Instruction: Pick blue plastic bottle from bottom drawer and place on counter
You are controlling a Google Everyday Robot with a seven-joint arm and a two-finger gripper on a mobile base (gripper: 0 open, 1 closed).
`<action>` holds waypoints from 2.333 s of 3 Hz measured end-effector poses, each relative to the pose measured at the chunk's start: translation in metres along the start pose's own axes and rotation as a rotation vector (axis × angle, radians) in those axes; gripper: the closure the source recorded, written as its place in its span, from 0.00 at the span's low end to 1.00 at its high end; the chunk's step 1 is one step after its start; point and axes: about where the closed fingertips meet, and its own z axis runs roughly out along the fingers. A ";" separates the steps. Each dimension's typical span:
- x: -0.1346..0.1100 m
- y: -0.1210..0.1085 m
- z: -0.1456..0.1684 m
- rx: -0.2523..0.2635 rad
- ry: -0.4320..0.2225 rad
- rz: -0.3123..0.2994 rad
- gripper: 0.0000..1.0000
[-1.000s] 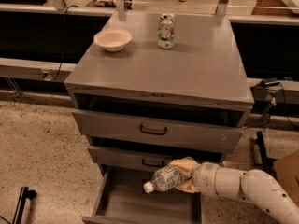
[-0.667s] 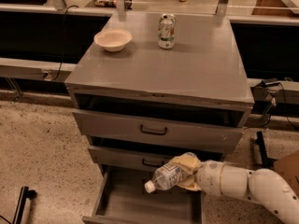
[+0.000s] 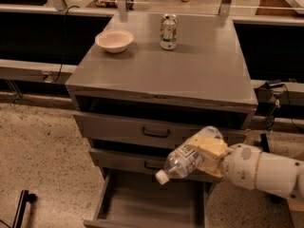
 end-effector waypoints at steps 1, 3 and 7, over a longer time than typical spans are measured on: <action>0.006 -0.063 -0.028 -0.036 0.064 -0.114 1.00; 0.053 -0.149 -0.043 -0.211 0.105 -0.102 1.00; 0.161 -0.187 0.064 -0.441 0.006 0.219 1.00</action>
Offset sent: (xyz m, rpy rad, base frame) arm 0.0539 -0.0195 0.2039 -0.3230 -0.0987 -0.0778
